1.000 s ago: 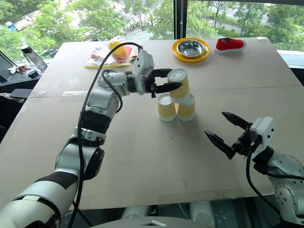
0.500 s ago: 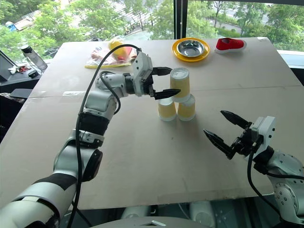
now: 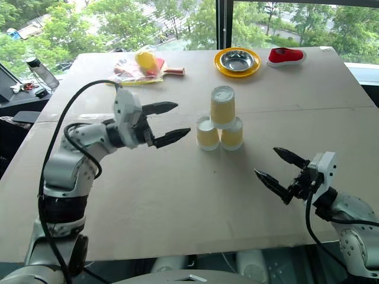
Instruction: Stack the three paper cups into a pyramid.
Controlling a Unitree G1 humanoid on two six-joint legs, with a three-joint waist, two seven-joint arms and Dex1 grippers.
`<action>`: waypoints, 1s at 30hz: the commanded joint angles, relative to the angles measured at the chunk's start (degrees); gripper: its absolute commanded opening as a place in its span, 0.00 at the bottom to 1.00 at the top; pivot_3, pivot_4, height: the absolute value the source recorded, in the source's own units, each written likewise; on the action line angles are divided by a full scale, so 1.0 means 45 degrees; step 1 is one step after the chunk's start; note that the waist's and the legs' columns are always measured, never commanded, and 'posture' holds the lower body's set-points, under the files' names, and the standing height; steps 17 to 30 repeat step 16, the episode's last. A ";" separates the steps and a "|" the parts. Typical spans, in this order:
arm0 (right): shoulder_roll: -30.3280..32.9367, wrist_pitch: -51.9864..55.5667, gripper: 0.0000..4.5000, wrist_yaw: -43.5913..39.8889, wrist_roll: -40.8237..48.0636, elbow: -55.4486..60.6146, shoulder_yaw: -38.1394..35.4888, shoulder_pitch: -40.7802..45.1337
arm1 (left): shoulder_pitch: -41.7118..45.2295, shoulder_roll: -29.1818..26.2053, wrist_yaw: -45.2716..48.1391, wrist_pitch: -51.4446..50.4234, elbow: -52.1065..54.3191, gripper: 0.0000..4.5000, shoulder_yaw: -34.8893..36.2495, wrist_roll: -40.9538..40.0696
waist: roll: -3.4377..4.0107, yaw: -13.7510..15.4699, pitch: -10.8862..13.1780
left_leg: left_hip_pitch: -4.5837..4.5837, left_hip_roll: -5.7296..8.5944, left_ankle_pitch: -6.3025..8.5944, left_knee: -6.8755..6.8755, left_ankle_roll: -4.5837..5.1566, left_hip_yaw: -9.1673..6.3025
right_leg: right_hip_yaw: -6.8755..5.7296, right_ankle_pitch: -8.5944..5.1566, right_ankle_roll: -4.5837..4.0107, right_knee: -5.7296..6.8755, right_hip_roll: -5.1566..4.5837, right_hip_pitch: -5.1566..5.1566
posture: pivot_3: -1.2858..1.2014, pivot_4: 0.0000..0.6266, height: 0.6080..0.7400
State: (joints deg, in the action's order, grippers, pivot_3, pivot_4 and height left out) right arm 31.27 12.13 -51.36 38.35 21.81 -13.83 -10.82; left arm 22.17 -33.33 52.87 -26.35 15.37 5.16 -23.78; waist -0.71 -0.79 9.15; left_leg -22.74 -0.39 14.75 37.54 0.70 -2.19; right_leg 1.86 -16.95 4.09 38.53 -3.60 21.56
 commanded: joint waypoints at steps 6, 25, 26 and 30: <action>0.0029 -0.1359 1.00 -0.0940 -0.0997 -0.1504 0.0119 0.0021 | -0.5090 0.0236 -0.2653 -0.0441 0.3219 0.98 0.1852 0.0146 | 0.0001 0.0013 -0.0001 | 0.0005 -0.0016 0.0001 -0.0002 0.0001 0.0015 | 0.0017 0.0000 0.0000 -0.0004 -0.0012 0.0001 | 0.52 0.24 1.00; -0.0024 -0.2153 1.00 -0.1212 -0.1750 -0.2732 0.0376 0.0302 | -0.9109 0.1412 -0.4088 0.1141 0.3563 0.98 0.1012 0.1497 | 0.0001 0.0061 -0.0008 | 0.0033 -0.0008 0.0002 -0.0003 0.0001 0.0028 | 0.0035 0.0001 -0.0006 0.0003 -0.0022 -0.0022 | 0.52 0.24 1.00; -0.0024 -0.2153 1.00 -0.1212 -0.1750 -0.2732 0.0376 0.0302 | -0.9109 0.1412 -0.4088 0.1141 0.3563 0.98 0.1012 0.1497 | 0.0001 0.0061 -0.0008 | 0.0033 -0.0008 0.0002 -0.0003 0.0001 0.0028 | 0.0035 0.0001 -0.0006 0.0003 -0.0022 -0.0022 | 0.52 0.24 1.00; -0.0024 -0.2153 1.00 -0.1212 -0.1750 -0.2732 0.0376 0.0302 | -0.9109 0.1412 -0.4088 0.1141 0.3563 0.98 0.1012 0.1497 | 0.0001 0.0061 -0.0008 | 0.0033 -0.0008 0.0002 -0.0003 0.0001 0.0028 | 0.0035 0.0001 -0.0006 0.0003 -0.0022 -0.0022 | 0.52 0.24 1.00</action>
